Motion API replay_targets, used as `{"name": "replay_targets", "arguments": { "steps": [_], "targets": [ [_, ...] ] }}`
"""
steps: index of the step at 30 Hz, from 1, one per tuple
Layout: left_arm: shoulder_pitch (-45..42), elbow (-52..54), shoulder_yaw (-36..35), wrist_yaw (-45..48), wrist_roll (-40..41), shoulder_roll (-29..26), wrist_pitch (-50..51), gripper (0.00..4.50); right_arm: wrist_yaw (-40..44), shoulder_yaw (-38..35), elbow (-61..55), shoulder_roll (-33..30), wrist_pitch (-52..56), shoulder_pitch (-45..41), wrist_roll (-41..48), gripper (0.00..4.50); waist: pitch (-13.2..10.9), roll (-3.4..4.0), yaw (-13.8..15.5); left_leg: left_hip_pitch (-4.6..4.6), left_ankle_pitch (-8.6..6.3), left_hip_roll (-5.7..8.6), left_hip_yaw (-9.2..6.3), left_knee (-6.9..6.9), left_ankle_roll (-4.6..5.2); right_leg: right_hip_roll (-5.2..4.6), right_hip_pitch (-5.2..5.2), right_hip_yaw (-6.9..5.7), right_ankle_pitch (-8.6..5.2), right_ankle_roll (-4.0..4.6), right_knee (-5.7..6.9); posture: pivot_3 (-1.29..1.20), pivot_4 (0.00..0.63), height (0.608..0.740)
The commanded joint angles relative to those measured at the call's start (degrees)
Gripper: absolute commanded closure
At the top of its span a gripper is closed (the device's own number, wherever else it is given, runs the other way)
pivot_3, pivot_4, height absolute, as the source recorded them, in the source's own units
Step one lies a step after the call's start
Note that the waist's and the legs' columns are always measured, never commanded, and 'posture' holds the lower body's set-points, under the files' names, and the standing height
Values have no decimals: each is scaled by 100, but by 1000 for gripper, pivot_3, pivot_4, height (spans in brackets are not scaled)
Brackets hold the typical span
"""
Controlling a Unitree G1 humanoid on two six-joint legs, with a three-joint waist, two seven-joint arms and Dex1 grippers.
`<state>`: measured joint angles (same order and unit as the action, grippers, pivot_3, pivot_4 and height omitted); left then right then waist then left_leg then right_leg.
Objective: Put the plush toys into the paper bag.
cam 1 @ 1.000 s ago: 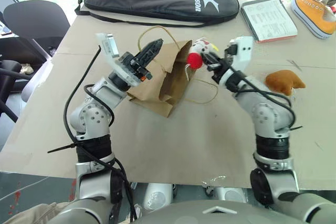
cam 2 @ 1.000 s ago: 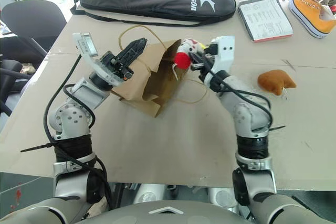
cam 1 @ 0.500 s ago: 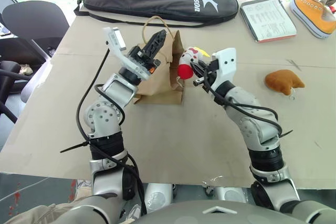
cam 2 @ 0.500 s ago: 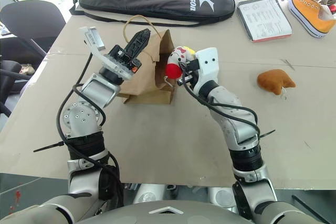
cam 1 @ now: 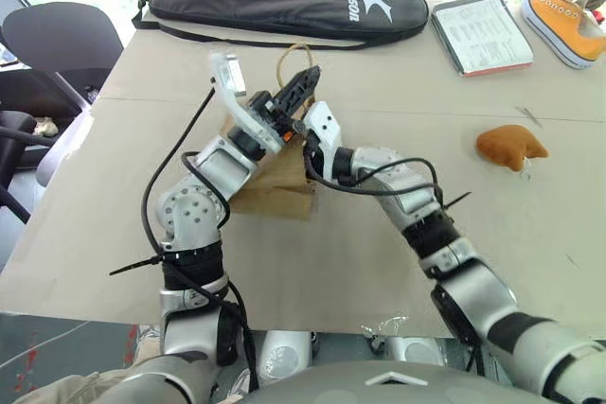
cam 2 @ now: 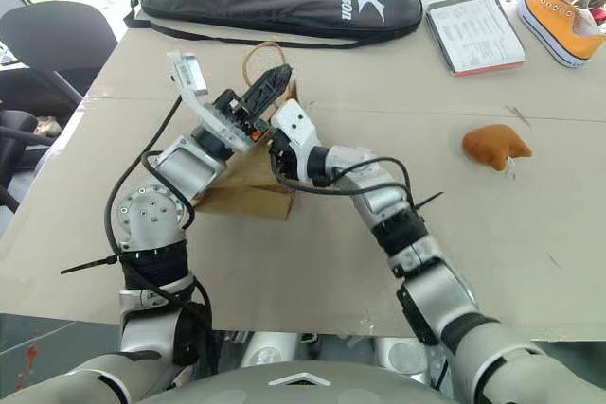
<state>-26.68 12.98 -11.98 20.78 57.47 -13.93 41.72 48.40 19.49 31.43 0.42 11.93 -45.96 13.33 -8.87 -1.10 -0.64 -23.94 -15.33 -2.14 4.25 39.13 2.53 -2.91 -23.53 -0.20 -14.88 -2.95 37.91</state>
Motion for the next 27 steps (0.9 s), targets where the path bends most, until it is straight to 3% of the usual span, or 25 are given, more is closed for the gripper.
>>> {"name": "replay_targets", "arguments": {
  "steps": [1, 2, 8, 12, 18, 21, 22, 25, 27],
  "targets": [
    [-49, 398, -78, 271, 64, -226, -95, 4500, -14, -195, -458, -254, -249, 251, -148, 1940, 0, 0, 9, -3, 0, 1, -4, 0, 0, -5, 0, -3, 0, 0, 1, 0, 150, 740],
    [-37, 383, -125, 330, 36, -310, -130, 4500, -82, -295, -964, -372, 22, 449, -37, 1426, 0, 0, -1, -5, -1, 1, -1, 0, 0, -8, -2, -3, 0, 0, 0, 0, 150, 740],
    [-303, 96, -24, 951, -287, -671, -388, 4500, -910, -725, -3310, -878, 1270, 1364, 43, 1426, 0, 0, -16, -1, 2, -1, 1, -3, -5, -14, -4, -4, 0, 0, 6, 0, 150, 740],
    [-1002, -708, 279, 1829, -745, -821, -747, 4500, -1785, -1143, -4323, -996, 2003, 1696, -68, 1426, 0, 0, 7, -1, 4, 0, -1, -2, -9, -9, -3, -9, 1, 2, 8, 0, 150, 740],
    [-1756, -1234, 767, 2887, -1140, -791, -1067, 4500, -2279, -2073, -6163, -1538, 3146, 2508, 325, 1426, 0, 0, 58, -10, 1, 6, -1, -3, -2, -9, -4, -7, 0, 0, -6, 0, 150, 740],
    [-1916, -1551, 1006, 3369, -1355, -685, -1271, 4500, -2656, -2771, -7063, -1944, 3799, 2938, 303, 595, 0, 0, 58, -12, 0, 5, 1, -3, -1, -8, -5, -6, -1, -1, -9, 0, 150, 740],
    [-1937, -1651, 1101, 3502, -1477, -631, -1382, 4500, -2771, -2996, -7335, -2046, 4031, 3069, 318, 121, 0, 1, 59, -12, 0, 5, 1, -3, -1, -6, -5, -6, -1, -1, -9, 0, 150, 740],
    [-1889, -1758, 1328, 3602, -1769, -358, -1664, 4500, -2966, -3669, -7849, -2239, 4537, 3286, 463, 48, 0, 1, 34, -7, 0, 3, 7, -2, -1, 3, -4, 3, -1, -1, -6, 0, 150, 740],
    [-1953, -2170, 1373, 3679, -1935, -94, -1906, 4500, -3238, -4240, -7985, -2311, 5358, 2699, 602, 48, -1, 2, 4, -6, 0, 2, 7, -1, 0, 4, -4, 6, -1, -1, -5, 0, 150, 740]
  ]
}}
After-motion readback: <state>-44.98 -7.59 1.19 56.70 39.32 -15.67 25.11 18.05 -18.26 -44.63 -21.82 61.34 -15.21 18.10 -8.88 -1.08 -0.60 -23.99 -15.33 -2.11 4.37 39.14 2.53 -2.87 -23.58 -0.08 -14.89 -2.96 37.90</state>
